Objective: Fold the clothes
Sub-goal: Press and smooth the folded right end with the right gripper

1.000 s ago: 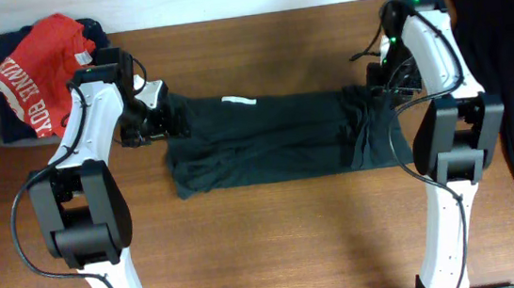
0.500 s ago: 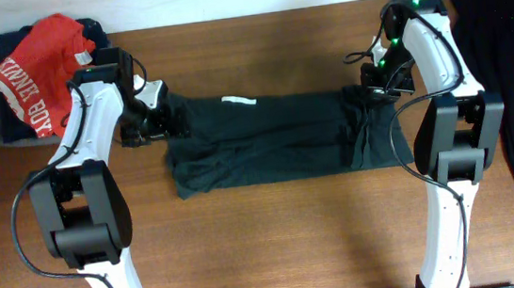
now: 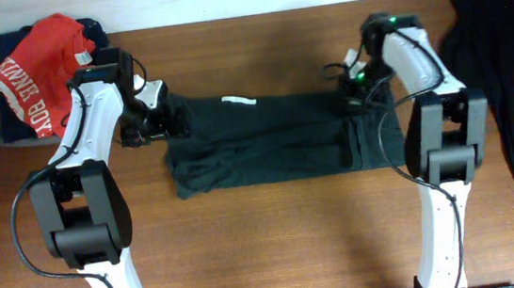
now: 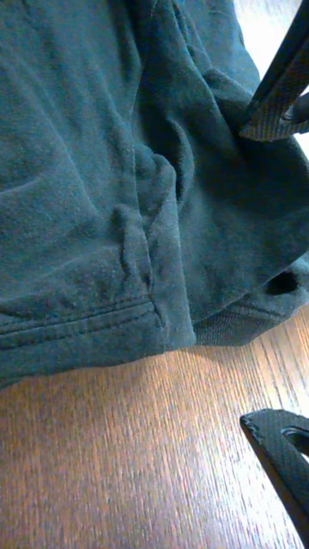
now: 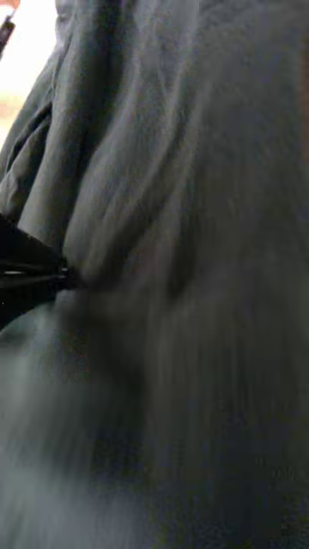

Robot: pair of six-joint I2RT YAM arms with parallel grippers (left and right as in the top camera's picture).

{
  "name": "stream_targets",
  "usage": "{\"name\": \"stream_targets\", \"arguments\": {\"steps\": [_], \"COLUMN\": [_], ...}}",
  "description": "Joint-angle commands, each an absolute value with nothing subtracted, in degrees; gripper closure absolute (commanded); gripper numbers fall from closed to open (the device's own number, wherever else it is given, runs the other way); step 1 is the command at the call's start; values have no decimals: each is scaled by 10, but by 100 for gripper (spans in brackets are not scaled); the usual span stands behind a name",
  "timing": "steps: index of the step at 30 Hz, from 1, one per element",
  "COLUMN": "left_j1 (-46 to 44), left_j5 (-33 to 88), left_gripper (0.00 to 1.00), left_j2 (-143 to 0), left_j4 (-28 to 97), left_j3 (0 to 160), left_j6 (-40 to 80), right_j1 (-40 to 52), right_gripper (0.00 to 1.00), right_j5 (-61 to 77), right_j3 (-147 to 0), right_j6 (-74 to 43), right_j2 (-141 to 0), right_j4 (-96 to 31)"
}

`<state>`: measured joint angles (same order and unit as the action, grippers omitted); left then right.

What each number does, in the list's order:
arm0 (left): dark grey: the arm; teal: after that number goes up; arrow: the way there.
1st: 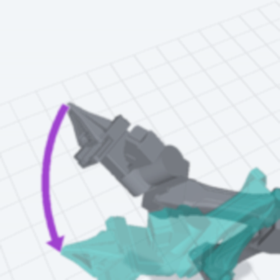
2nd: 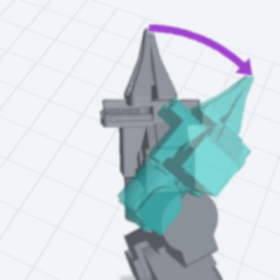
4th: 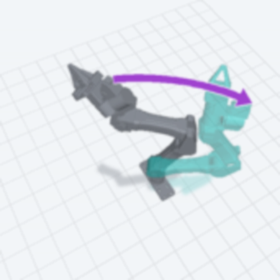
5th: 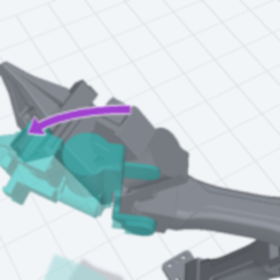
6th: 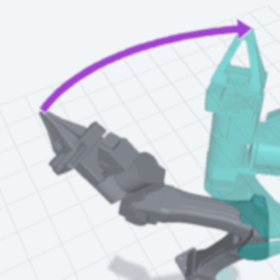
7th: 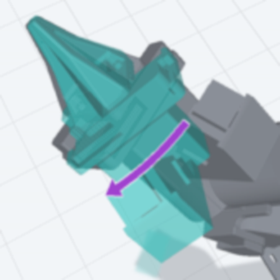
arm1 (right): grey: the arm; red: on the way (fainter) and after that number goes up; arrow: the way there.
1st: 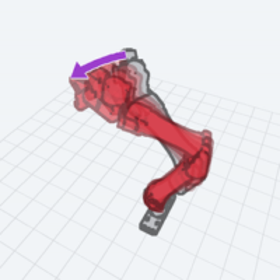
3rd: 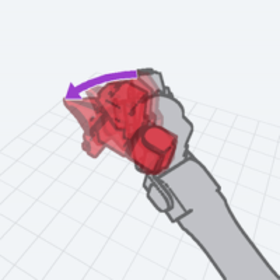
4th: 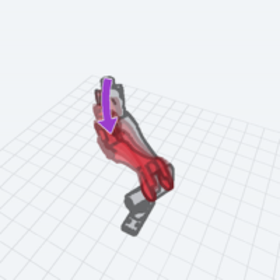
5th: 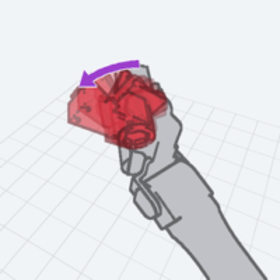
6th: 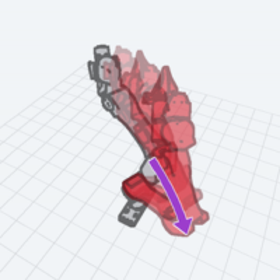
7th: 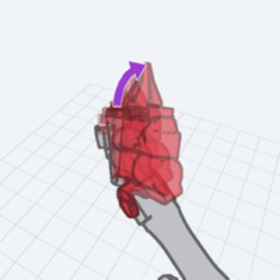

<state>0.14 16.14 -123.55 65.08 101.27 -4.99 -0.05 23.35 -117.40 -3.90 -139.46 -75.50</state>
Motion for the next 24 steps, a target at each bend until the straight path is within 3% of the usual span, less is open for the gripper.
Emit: {"name": "stream_targets", "arguments": {"steps": [1, 13, 24], "left_j1": [5, 5, 5], "left_j5": [172, 172, 172], "left_gripper": [1, 1, 1], "left_j2": [-1232, -1232, -1232], "left_j4": [651, 651, 651], "left_j3": [1027, 1027, 1027], "left_j6": [-61, -61, -61], "right_j1": [34, -39, -58], "right_gripper": [96, 92, 96], "right_j5": [275, 104, 155], "right_j3": [-1162, -1370, -1184], "right_j6": [-35, -33, -22], "right_j2": [-1372, -1332, -1337], "right_j4": [-744, -901, -808]}}
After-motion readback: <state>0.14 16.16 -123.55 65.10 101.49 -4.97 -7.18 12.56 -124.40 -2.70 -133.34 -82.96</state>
